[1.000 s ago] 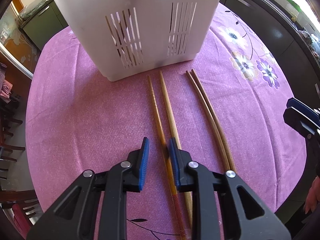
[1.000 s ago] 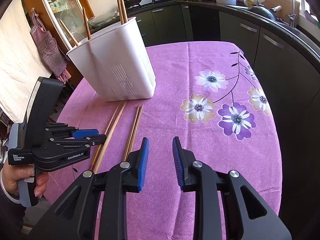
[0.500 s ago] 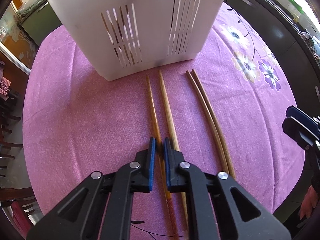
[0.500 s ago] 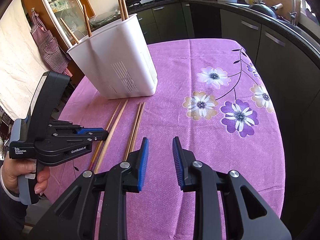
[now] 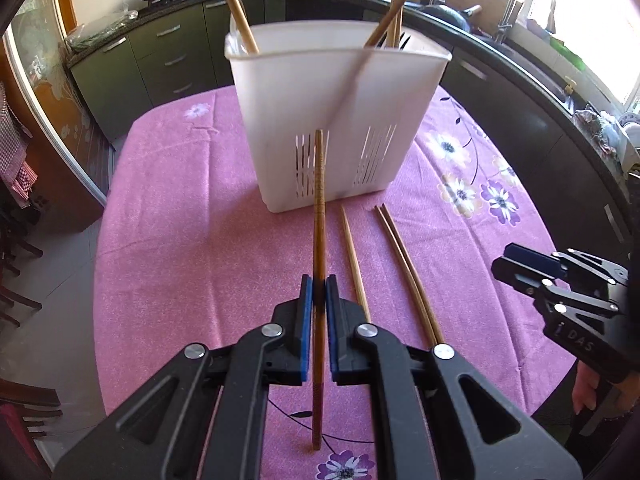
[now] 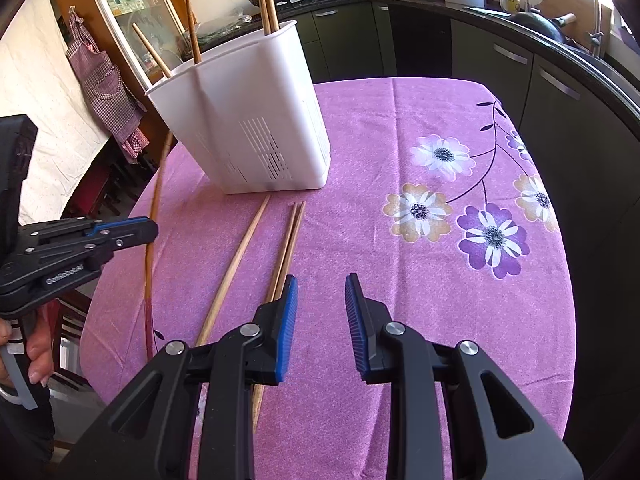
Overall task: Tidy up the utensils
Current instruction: 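Grasp one wooden chopstick upright with the left tool, then grasp a wooden chopstick with the right tool while the left tool holds its chopstick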
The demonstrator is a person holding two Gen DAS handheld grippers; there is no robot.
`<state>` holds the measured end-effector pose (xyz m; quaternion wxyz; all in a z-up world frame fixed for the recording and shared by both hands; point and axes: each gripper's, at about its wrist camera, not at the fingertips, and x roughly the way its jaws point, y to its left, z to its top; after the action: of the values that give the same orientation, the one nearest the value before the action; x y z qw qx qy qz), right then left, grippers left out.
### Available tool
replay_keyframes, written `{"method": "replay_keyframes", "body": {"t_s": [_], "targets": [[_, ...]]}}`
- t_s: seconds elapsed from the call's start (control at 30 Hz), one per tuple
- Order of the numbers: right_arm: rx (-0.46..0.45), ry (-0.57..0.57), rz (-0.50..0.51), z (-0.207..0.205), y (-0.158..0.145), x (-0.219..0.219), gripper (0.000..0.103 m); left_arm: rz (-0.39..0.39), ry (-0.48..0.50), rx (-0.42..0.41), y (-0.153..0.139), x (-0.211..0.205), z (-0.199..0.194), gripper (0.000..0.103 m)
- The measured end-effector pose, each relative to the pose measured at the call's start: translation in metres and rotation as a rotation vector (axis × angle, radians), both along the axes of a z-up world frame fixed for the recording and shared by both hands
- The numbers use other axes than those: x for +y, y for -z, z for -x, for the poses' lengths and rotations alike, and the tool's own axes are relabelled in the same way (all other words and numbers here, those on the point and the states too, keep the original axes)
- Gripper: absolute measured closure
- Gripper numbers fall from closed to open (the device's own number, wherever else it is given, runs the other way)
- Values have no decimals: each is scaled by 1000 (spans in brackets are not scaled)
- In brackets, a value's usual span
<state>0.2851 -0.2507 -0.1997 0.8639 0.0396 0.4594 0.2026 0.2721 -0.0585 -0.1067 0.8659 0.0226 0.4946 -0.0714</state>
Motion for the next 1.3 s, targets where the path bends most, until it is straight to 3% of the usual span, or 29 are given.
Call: {"method": "replay_keyframes", "body": {"t_s": [0.2, 0.27, 0.4, 0.67, 1.1, 1.3], "targets": [[34, -43, 11, -8, 1, 16, 78, 15, 14, -100, -28, 8, 35, 96], [64, -58, 23, -16, 6, 23, 72, 26, 21, -119, -34, 10, 43, 96], [122, -55, 74, -38, 23, 37, 72, 25, 28, -159, -38, 11, 60, 96], [150, -53, 158, -56, 38, 60, 77, 34, 44, -180, -42, 17, 73, 96], [137, -80, 282, -50, 45, 89, 79, 43, 44, -185, -40, 22, 75, 96], [159, -114, 297, -49, 47, 103, 85, 40, 50, -182, -41, 21, 76, 96]]}}
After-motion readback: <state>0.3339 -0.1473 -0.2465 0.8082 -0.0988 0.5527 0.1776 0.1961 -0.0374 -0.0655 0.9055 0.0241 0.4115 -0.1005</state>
